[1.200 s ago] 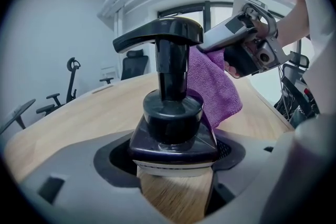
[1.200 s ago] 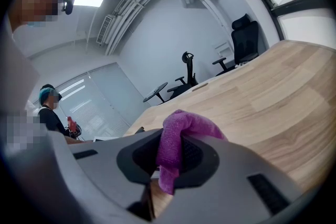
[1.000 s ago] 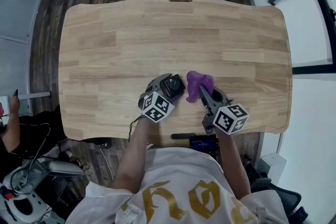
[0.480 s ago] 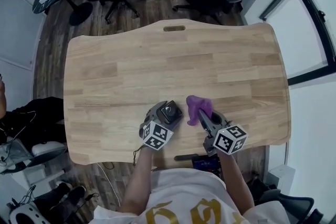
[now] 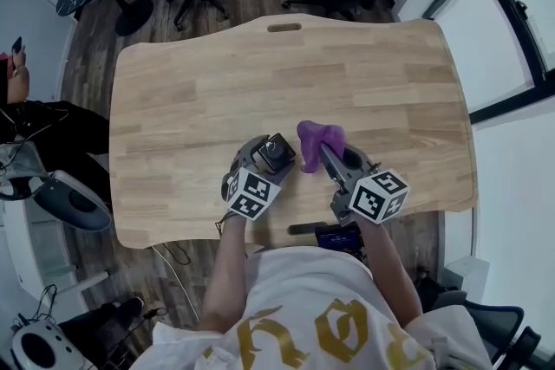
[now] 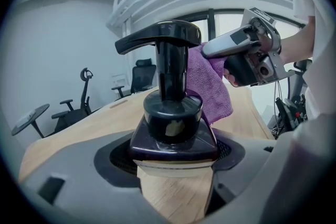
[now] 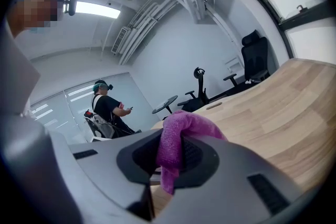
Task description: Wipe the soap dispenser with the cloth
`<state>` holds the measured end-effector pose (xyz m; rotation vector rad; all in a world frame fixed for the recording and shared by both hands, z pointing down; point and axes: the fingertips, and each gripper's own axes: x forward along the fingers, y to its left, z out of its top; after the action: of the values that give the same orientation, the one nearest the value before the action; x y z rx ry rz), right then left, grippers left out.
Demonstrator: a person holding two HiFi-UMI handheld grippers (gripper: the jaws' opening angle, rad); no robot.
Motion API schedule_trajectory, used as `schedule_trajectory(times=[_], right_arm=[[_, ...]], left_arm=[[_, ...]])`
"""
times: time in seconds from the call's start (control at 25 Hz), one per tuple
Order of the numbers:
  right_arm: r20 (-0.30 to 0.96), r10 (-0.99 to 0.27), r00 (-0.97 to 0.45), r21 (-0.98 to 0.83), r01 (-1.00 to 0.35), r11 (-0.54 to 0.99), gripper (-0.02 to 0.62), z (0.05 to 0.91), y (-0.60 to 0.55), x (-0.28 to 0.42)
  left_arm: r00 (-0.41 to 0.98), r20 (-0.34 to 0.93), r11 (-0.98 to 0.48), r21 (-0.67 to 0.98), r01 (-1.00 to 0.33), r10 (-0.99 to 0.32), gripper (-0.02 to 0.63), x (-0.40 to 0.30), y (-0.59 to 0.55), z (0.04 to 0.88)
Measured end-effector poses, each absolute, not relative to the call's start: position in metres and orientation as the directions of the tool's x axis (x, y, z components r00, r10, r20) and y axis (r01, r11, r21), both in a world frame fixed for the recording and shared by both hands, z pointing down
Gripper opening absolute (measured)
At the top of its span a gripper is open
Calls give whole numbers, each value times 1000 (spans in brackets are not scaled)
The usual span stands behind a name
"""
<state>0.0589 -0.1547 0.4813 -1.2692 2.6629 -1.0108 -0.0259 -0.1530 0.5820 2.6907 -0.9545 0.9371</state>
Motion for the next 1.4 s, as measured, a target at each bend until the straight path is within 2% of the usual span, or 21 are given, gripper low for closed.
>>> schedule_trajectory(times=[0.48,1.16,1.4], right_arm=[[176,-714,-677,-538,-674,506,41,448,-128,51],[131,-597,-791,-587,-548,596,41,436,-97,16],[164,-535,-829,-604,-513,610,41,444,-89,7]], left_arm=[[642,539,-799,-104,-592,-546,331,-23,-127,537],[669,508,-811,-110,-575,-543,331,-19,-114,518],[669,513,-814,-107,-572,-538,331,-16,-112,517]])
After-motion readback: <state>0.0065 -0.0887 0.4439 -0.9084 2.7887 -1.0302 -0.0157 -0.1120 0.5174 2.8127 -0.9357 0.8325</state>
